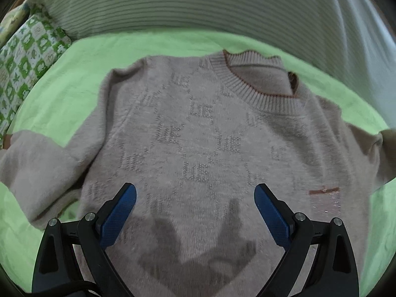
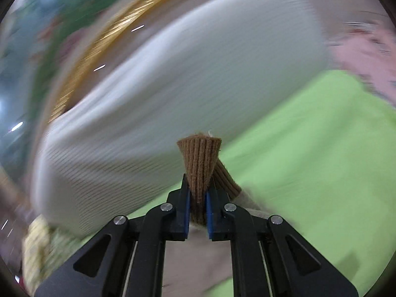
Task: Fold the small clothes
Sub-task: 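Move the right tool to the sweater sleeve and grasp its brown cuff, then fold the sleeve across the body with the right tool while the left tool grasps the other cuff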
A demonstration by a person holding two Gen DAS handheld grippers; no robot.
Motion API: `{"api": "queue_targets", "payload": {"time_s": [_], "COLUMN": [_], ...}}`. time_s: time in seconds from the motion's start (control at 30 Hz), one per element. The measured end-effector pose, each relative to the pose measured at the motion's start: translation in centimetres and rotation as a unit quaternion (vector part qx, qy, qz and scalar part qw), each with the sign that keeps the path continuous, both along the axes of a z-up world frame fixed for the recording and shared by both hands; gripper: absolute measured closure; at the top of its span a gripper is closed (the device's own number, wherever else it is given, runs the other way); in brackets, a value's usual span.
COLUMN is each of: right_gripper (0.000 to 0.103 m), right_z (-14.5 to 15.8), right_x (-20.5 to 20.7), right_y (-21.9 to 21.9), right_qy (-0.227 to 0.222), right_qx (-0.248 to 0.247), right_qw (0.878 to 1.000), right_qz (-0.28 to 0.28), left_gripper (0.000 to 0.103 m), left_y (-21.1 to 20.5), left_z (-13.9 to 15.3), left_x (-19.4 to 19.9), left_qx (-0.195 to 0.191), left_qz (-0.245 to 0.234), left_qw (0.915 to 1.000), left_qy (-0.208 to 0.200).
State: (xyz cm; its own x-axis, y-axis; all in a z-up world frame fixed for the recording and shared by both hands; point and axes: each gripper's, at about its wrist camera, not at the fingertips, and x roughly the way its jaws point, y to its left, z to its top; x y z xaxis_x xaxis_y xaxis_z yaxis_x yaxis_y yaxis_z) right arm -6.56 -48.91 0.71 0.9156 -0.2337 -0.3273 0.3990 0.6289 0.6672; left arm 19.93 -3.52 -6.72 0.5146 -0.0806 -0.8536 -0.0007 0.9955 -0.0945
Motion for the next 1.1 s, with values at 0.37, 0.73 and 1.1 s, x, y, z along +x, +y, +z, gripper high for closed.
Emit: {"api": "queue_targets", "payload": {"time_s": [0.37,0.73,1.1], "right_gripper": [0.046,0.046,0.046], "right_z": [-1.2,-6.7,-8.8], "right_x": [14.4,5.7,2.0], "right_y": [24.2,14.6,7.3], "right_qy": [0.013,0.086,0.116], "right_qx": [0.049,0.066,0.085], "right_qw": [0.945,0.982,0.989], "right_qz": [0.323,0.156,0.036], "left_gripper": [0.006,0.006,0.091], "left_y": [3.1,2.5,3.3], "left_z": [1.8,-3.2,3.3], "left_x": [-4.0,-2.7,-0.4], "left_qx": [-0.068,-0.124,-0.188], "left_qz": [0.007,0.052,0.019], "left_qw": [0.9975,0.9842,0.9813], "left_qy": [0.017,0.115,-0.036]}}
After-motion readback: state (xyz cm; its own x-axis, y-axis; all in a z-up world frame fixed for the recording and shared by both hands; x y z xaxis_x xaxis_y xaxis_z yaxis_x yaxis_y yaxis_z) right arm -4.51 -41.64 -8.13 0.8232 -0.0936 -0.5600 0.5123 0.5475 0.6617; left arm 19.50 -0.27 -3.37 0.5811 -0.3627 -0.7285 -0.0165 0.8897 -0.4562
